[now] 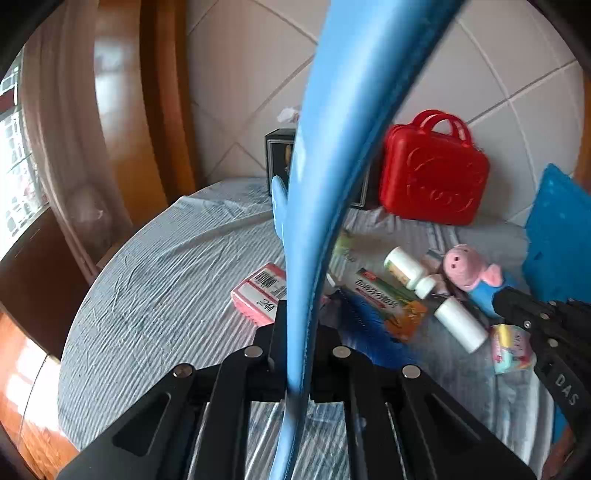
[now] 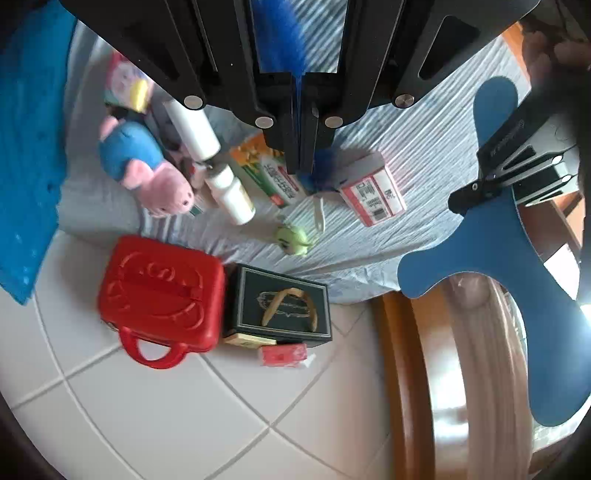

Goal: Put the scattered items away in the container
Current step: 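Lift the boomerang and blue brush and carry them toward the crate, then lower both items into the crate and open both tools to release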

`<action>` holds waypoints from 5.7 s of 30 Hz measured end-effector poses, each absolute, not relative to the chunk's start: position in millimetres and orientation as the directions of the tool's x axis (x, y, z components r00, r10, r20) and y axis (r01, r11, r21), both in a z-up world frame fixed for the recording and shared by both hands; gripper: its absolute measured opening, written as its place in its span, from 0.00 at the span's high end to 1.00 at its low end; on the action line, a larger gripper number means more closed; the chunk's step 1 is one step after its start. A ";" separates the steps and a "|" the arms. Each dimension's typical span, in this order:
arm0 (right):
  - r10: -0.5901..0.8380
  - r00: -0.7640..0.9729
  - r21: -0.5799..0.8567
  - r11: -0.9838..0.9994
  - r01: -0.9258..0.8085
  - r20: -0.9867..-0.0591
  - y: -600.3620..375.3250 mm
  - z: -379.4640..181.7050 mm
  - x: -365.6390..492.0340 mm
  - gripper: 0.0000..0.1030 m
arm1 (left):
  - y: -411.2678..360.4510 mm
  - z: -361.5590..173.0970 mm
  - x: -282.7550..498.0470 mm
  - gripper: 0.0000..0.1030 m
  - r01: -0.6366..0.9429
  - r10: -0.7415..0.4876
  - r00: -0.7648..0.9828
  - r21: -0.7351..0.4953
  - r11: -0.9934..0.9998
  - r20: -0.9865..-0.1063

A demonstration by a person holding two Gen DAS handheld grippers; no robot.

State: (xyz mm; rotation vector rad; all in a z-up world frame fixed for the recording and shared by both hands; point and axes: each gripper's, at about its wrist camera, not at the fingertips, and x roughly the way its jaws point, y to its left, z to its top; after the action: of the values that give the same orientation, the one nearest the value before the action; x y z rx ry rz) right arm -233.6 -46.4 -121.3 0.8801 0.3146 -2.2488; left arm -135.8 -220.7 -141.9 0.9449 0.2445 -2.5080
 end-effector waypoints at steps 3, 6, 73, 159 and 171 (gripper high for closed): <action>-0.477 -0.530 0.000 -0.744 0.669 -0.701 -39.0 -129.5 -220.2 0.98 | -225.3 -147.8 -124.7 0.93 0.472 -0.339 -0.660 -0.018 -0.882 -0.670; -0.452 -0.502 0.001 -0.744 0.668 -0.737 -30.4 -158.8 -206.3 0.98 | -232.1 -168.5 -110.5 0.93 0.518 -0.375 -0.619 0.001 -0.856 -0.690; -0.427 -0.799 0.012 -0.884 0.467 -0.424 65.8 -26.2 -174.2 0.83 | -101.6 -40.7 -124.5 0.92 0.307 -0.272 -0.851 -0.006 -0.952 -0.450; -0.075 -0.813 -0.020 -0.994 0.106 -0.578 605.5 13.1 -134.8 0.00 | 404.8 -7.2 -114.5 0.21 -0.073 0.050 -0.840 0.022 -0.997 -0.541; -0.102 -0.837 -0.024 -0.990 0.136 -0.538 465.8 17.4 -69.8 0.00 | 266.9 -10.5 -33.4 0.21 -0.039 0.030 -0.856 0.006 -0.999 -0.515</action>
State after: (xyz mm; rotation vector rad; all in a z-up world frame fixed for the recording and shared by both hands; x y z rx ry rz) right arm -69.8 465.8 17.4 0.8426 0.0931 -2.8960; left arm -33.4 266.9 -10.5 0.8494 -0.0254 -3.0619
